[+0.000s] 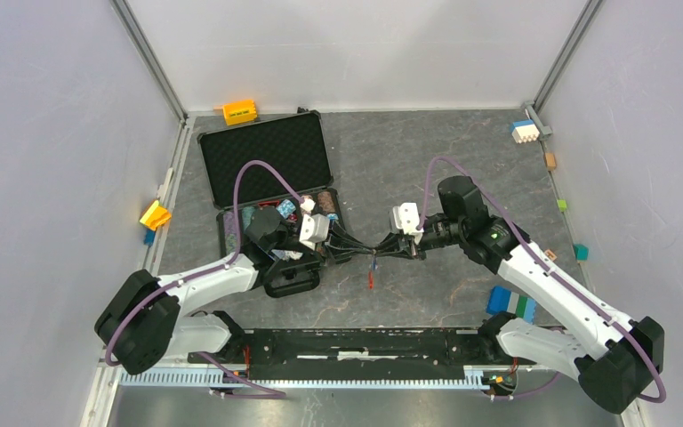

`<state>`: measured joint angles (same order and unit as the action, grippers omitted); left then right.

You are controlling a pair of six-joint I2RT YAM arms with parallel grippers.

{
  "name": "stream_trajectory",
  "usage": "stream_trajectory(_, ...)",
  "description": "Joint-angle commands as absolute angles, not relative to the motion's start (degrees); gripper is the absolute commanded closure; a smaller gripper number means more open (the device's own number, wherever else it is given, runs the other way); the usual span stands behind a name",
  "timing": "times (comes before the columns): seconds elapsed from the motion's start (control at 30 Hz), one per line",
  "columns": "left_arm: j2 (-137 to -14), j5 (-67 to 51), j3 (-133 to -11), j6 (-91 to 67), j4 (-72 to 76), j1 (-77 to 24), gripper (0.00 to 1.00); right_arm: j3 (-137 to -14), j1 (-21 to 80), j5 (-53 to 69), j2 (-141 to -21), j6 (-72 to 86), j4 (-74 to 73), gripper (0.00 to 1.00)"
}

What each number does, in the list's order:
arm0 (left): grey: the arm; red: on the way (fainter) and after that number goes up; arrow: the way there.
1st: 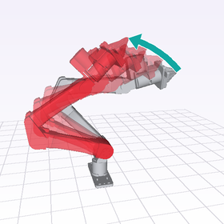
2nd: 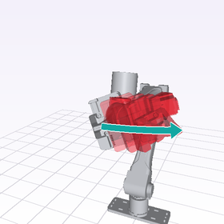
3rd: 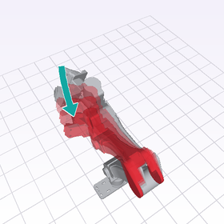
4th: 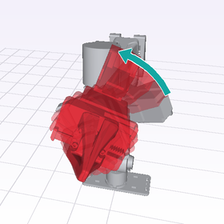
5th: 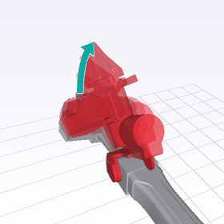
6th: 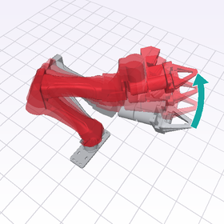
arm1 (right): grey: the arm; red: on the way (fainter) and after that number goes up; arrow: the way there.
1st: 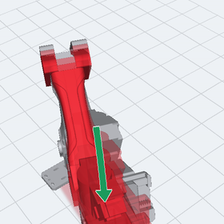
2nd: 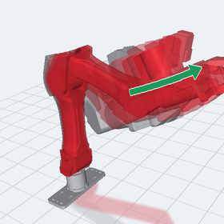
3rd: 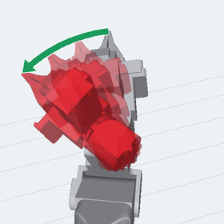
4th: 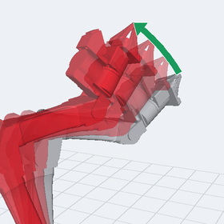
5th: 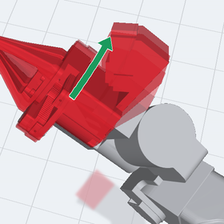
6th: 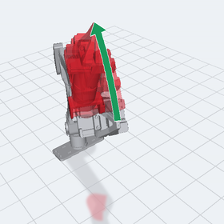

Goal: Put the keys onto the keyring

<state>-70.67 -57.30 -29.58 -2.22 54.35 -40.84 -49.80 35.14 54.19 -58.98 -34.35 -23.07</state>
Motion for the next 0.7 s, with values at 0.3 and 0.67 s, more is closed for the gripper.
stream_trajectory(0.3,-70.9,-56.3,-29.5,-3.4,57.8,-40.6,0.98,-49.7,35.2,56.2,-58.9,-33.2,-20.4,0.96)
stream_trajectory(0.67,-69.9,-55.5,-29.3,-0.8,54.4,-40.0,0.98,-51.8,35.2,50.8,-57.4,-33.3,-22.5,1.00)
